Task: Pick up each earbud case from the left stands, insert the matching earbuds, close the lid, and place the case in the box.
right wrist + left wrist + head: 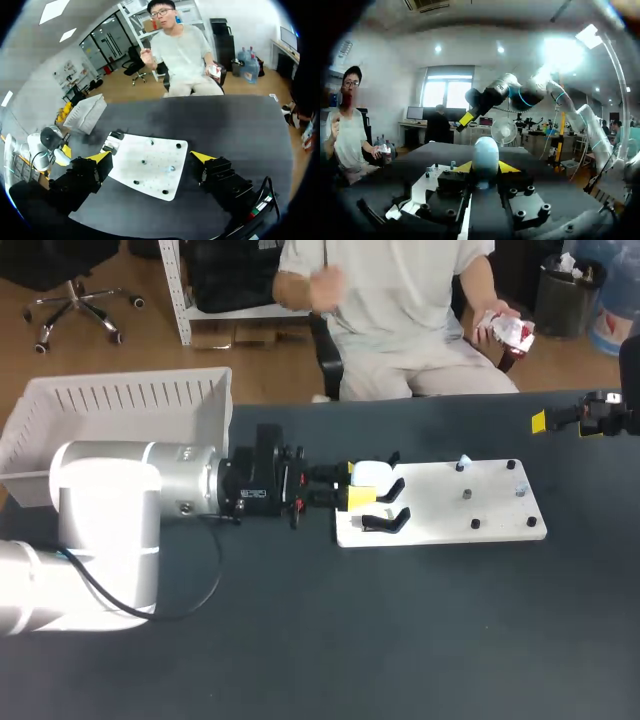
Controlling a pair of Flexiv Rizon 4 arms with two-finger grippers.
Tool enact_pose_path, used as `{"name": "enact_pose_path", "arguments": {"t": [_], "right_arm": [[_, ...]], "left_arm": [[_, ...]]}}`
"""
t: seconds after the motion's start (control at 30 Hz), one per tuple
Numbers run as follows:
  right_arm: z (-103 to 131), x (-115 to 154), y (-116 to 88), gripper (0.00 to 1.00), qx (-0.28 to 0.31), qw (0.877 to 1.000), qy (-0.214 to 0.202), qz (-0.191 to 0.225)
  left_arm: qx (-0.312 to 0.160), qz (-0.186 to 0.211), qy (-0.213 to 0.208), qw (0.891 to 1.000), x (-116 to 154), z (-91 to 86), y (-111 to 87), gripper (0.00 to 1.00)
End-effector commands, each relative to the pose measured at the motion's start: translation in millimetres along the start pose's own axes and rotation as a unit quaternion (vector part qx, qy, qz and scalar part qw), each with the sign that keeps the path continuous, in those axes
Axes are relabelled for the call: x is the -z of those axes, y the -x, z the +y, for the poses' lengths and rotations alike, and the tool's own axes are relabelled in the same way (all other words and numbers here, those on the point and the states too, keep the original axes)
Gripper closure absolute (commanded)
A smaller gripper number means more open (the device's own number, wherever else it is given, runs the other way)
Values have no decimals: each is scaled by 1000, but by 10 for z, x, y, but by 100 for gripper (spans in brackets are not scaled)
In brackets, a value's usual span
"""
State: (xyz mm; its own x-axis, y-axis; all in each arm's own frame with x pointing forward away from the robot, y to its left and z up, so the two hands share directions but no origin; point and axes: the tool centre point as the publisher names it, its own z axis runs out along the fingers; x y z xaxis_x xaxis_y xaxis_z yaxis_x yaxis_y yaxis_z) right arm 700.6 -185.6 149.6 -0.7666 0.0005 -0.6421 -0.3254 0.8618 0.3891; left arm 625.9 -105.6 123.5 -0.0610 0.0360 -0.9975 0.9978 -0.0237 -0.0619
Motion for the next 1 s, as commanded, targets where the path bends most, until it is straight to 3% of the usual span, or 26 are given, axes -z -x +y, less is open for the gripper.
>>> {"name": "enact_pose_path", "arguments": {"t": [0.03, 0.27, 0.63, 1.0], "right_arm": [[-7, 3, 3, 0, 0, 1000, 1, 1], [188, 110, 6, 0, 30, 1000, 9, -4], [764, 239, -290, 0, 94, 995, 29, 23], [1286, 6, -600, 0, 156, 985, 30, 70]], "left_arm": [[-1, -1, 6, 1000, -4, -29, -4, 100], [-23, -20, 24, 999, -22, -174, 9, 100], [-25, -44, 20, 999, -67, -173, 8, 100], [-18, -39, 16, 999, -87, -115, -60, 100]]}}
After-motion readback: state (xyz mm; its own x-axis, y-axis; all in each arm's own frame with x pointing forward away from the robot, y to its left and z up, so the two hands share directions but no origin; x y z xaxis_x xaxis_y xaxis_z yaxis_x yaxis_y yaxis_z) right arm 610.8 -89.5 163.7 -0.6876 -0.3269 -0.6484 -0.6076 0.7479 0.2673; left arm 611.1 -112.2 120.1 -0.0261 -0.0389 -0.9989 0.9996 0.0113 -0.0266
